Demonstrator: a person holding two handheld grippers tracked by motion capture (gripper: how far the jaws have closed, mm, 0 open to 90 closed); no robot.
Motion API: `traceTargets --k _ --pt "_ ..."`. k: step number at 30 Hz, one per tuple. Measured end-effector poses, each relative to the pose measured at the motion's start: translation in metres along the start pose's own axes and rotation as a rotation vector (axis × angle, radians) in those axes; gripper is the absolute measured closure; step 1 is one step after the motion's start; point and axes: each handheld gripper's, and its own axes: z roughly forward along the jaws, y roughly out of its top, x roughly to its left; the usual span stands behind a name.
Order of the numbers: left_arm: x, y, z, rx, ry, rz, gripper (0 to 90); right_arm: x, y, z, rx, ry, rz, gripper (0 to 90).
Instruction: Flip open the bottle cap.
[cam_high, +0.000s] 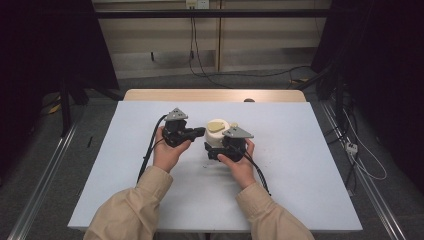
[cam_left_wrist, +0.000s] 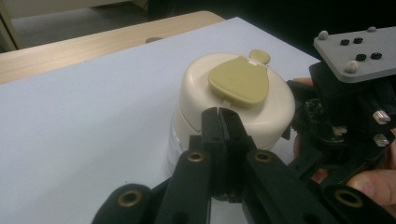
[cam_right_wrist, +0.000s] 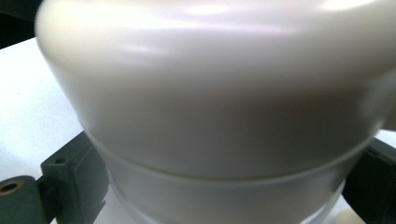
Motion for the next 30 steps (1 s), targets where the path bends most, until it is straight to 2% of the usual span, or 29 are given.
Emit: traceTargets --k 15,30 --pt "-0.003 0.006 0.003 0.021 -0.001 0.020 90.0 0.000 0.000 0.000 0.001 -0.001 0.000 3.6" --pt "-0.004 0.011 0.003 0.023 -0.007 0.015 90.0 0.000 0.000 0.000 0.003 -0.001 0.002 3.6"
